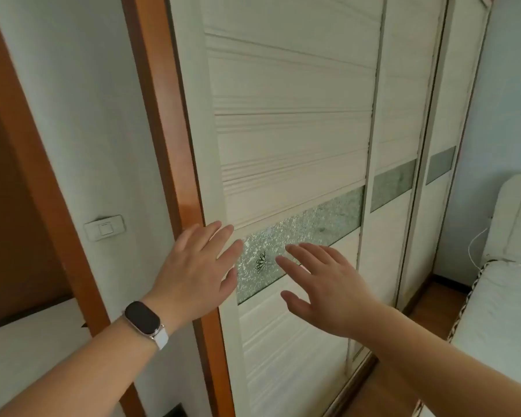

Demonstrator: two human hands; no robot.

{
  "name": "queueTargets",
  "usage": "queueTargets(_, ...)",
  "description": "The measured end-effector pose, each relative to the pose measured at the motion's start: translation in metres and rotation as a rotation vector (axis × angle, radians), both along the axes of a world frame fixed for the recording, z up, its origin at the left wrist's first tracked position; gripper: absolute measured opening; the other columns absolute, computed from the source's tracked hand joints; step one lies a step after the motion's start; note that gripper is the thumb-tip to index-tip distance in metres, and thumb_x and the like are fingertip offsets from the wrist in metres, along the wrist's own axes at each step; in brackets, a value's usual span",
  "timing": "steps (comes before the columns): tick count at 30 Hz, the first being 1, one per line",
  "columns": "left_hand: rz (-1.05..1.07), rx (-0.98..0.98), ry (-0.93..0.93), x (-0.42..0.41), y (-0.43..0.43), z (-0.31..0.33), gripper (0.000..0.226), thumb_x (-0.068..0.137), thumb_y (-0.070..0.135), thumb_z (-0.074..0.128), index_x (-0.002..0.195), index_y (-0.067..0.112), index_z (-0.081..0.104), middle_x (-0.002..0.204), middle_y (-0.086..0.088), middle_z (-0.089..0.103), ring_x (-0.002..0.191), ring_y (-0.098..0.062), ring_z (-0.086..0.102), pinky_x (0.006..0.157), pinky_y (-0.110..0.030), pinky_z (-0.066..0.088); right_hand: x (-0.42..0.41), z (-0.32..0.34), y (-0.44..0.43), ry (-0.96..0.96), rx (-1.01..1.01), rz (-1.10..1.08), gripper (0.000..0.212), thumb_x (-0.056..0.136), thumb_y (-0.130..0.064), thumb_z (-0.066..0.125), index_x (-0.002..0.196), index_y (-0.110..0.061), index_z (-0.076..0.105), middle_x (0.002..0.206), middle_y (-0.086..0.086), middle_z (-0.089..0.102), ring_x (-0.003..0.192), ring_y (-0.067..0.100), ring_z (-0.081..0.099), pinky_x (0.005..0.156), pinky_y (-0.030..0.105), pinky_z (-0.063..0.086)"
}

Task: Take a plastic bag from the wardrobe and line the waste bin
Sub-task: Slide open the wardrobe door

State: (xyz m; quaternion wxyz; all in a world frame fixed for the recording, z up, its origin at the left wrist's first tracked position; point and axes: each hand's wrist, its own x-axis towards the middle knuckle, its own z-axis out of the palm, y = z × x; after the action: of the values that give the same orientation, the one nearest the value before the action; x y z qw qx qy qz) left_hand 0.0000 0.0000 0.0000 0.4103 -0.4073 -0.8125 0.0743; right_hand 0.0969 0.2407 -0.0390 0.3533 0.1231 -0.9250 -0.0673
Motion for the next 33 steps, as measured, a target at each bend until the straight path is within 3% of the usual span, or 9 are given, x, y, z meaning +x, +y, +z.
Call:
queueTargets(19,-0.034,0.159,0.098,-0.095,0.022,-0.013,0.04,0.095,0.031,0.037,0.122,0.013,0.059,0.137,-0.014,0.055,0.134,-0.033,0.044,0.114,-0.047,0.024,-0.148,0.013,-0.014,0.095,-0.133,-0.046,0.054,0.093,-0.051,0.047,0.136,-0.019,0.05,0.142,0.006,0.049,0.129,0.026,0.046,0.104,0.042,0.038)
queueTargets(27,0.064,0.128,0.221,-0.099,0.023,-0.017,0.038,0.096,0.03,0.039,0.121,0.01,0.06,0.137,-0.015,0.057,0.133,-0.032,0.046,0.114,-0.046,0.023,-0.198,-0.009,-0.014,0.339,-0.178,0.09,0.056,0.092,-0.046,0.054,0.14,-0.019,0.045,0.15,0.011,0.04,0.137,0.03,0.036,0.11,0.04,0.029)
queueTargets(33,0.124,0.139,0.296,-0.099,0.028,-0.02,0.034,0.097,0.029,0.043,0.118,0.012,0.063,0.136,-0.012,0.058,0.132,-0.029,0.049,0.112,-0.045,0.026,-0.239,-0.004,-0.009,0.505,-0.189,0.263,0.06,0.09,-0.041,0.061,0.139,-0.012,0.045,0.149,0.02,0.037,0.139,0.036,0.033,0.105,0.055,0.036)
